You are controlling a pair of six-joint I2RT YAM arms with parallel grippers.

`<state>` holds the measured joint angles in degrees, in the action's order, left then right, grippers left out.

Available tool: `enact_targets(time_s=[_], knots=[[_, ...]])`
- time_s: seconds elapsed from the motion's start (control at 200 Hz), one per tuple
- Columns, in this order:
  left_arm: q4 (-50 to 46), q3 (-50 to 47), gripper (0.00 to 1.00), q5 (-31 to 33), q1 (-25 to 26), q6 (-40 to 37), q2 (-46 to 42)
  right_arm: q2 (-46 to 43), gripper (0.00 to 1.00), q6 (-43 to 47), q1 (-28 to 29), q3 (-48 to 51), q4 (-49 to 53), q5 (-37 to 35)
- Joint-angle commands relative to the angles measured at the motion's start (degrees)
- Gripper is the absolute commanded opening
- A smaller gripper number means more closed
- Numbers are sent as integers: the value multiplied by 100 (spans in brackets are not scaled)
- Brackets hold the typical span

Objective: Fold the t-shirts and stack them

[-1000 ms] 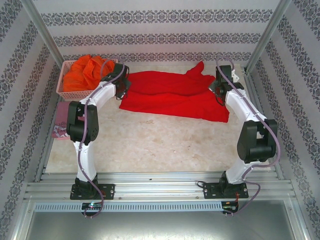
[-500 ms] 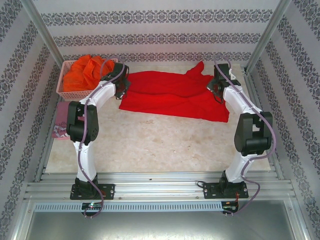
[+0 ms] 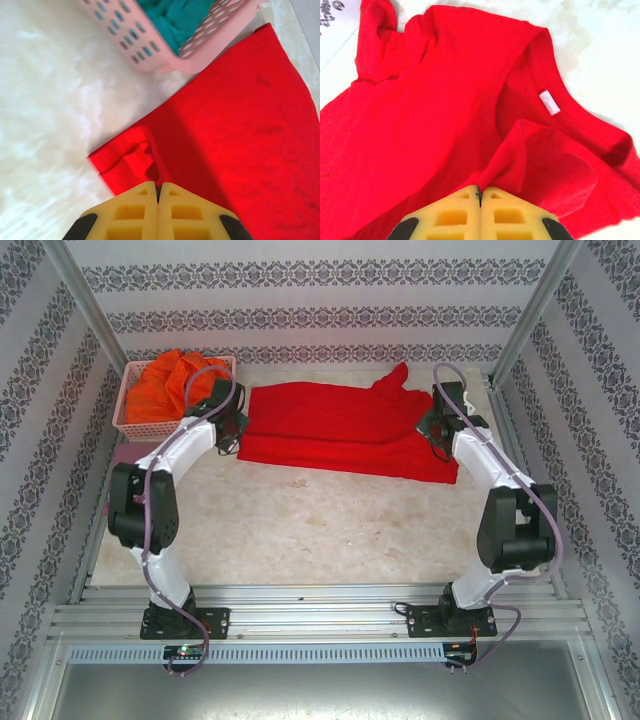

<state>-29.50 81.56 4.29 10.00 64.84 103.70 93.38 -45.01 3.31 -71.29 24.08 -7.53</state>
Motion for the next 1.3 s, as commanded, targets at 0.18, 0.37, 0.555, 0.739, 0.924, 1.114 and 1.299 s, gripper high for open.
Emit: enact_targets(time_s=[0.18, 0.37, 0.555, 0.739, 0.924, 1.114, 1.299], knots=[[-305, -1513, 0, -330, -55, 82, -1457, -1078, 0, -175, 122, 991, -20, 24], [-464, -1881, 0, -153, -51, 81, -1818, -1132, 0, -122, 117, 1027, 17, 94], [-362, -1792, 0, -137, -55, 95, -1653, -1095, 0, -93, 113, 935, -44, 53], [-320, -1279, 0, -35, -60, -60, -1157, -911, 0, 22, -12, 675, -43, -40], [-336, -674, 0, 95, -72, -203, -561, -576, 0, 113, -118, 304, -110, -30], [-338, -314, 0, 126, -99, -252, -159, -91, 0, 197, -174, -96, -119, 4], [-317, -18, 0, 103, -163, -345, 169, 286, 0, 206, -199, -403, -114, 23]])
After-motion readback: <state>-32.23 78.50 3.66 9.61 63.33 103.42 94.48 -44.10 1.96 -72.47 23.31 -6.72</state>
